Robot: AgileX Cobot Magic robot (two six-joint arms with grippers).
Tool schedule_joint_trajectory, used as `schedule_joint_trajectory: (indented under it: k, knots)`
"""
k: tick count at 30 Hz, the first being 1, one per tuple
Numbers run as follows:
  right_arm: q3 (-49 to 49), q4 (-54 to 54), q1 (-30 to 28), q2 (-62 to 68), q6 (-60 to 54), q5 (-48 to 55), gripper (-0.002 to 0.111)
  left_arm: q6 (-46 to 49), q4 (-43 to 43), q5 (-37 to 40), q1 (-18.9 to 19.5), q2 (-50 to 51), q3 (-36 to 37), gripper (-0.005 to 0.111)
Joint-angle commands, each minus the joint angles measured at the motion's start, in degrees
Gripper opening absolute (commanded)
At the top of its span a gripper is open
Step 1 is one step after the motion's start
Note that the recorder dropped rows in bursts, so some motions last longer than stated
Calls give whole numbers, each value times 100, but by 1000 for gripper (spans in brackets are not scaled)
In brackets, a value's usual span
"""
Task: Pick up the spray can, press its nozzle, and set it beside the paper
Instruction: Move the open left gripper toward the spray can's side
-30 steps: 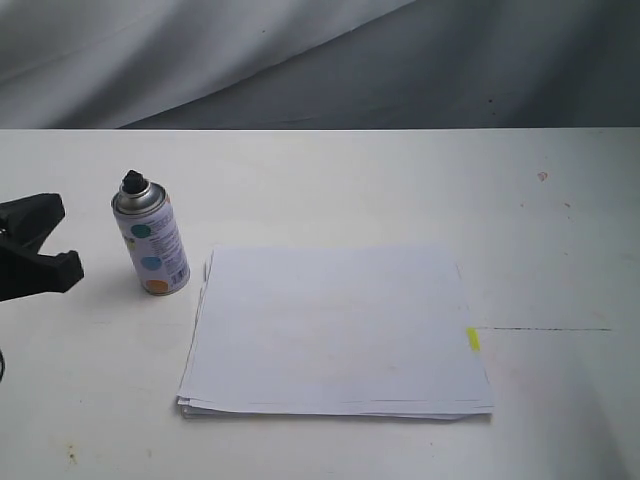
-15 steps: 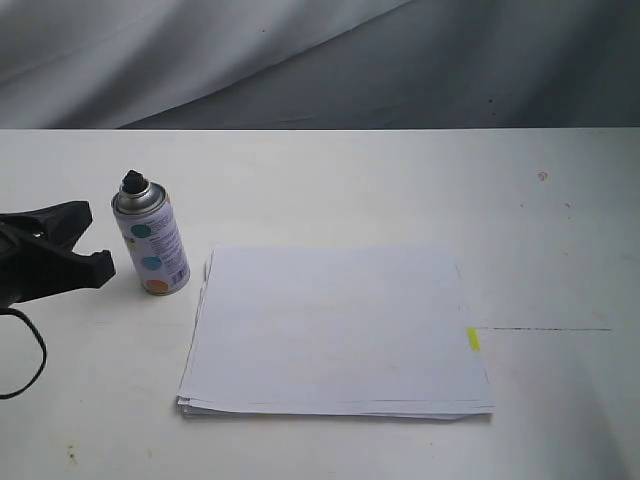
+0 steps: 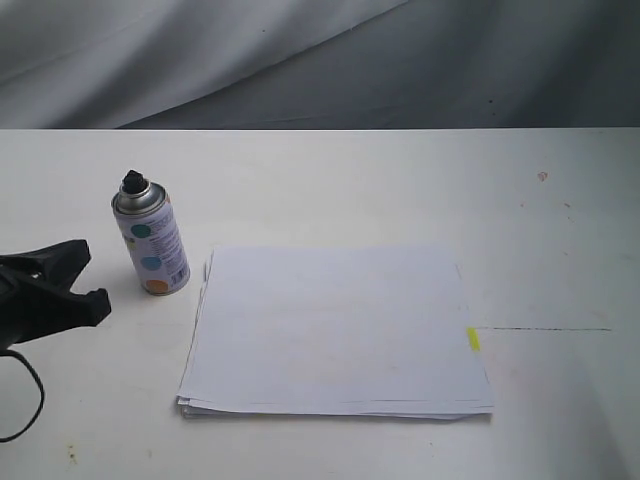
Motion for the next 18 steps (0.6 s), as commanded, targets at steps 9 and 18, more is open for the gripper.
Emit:
schedule_joint_trajectory:
  k: [9,18]
  knots:
    - [18,16,12,-34,-18,7,0,-380,479,-1374,-30,1117,305,0]
    - [18,16,12,-34,-18,7,0,-529,600,-2183,-30,2165,305,1]
